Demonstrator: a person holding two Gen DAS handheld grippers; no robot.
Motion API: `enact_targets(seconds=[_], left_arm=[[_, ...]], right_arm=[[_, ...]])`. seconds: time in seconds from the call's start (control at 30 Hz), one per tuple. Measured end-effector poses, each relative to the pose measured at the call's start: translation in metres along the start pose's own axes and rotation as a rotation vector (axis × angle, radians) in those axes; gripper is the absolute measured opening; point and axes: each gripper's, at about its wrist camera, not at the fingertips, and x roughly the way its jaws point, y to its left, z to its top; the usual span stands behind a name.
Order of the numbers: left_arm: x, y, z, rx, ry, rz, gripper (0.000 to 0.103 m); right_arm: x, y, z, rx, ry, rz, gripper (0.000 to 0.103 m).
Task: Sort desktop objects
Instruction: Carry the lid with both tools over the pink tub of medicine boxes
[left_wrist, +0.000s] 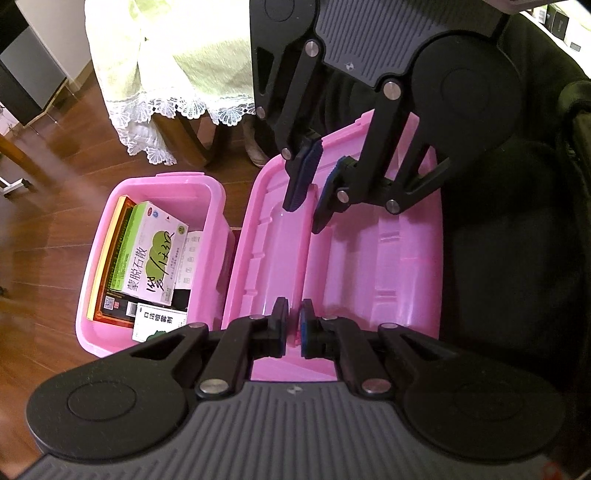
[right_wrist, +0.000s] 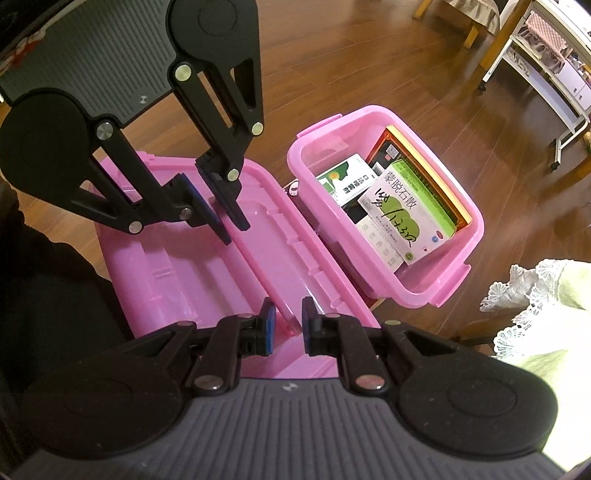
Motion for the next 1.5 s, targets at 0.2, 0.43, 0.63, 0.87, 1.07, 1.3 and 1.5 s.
enact_targets(seconds=[0.2,0.43,0.63,0.87,1.07,1.3,1.5], left_arm=[[-0.002,-0.003,0.000,-0.003,0.007,0.000,0.003],[-0.002,-0.004,0.001,-0.002,0.007,0.005,0.003],[0.000,0.000,0.000,-0.005,0.005,0.010,0.003],[0.002,0.004,0.001,-0.011,0.001,0.018,0.003],[-0.001,0.008,0.002,-0.014,-0.006,0.031,0.003],[-0.002,0.013,0.004,-0.016,-0.013,0.055,0.003],[0.001,0.021,0.009,-0.015,-0.019,0.093,0.003]], right_arm=[[0.003,-0.001,0.000,0.001,-0.004,0.003,0.011],[0.002,-0.001,0.000,0.002,-0.006,-0.002,0.011],[0.002,-0.001,0.002,-0.003,-0.006,-0.008,0.011],[0.001,-0.001,0.005,-0.013,-0.007,-0.018,0.011],[-0.001,-0.003,0.007,-0.020,-0.010,-0.032,0.011],[-0.002,-0.006,0.011,-0.039,-0.020,-0.069,0.011],[-0.003,-0.011,0.015,-0.054,-0.034,-0.106,0.011]])
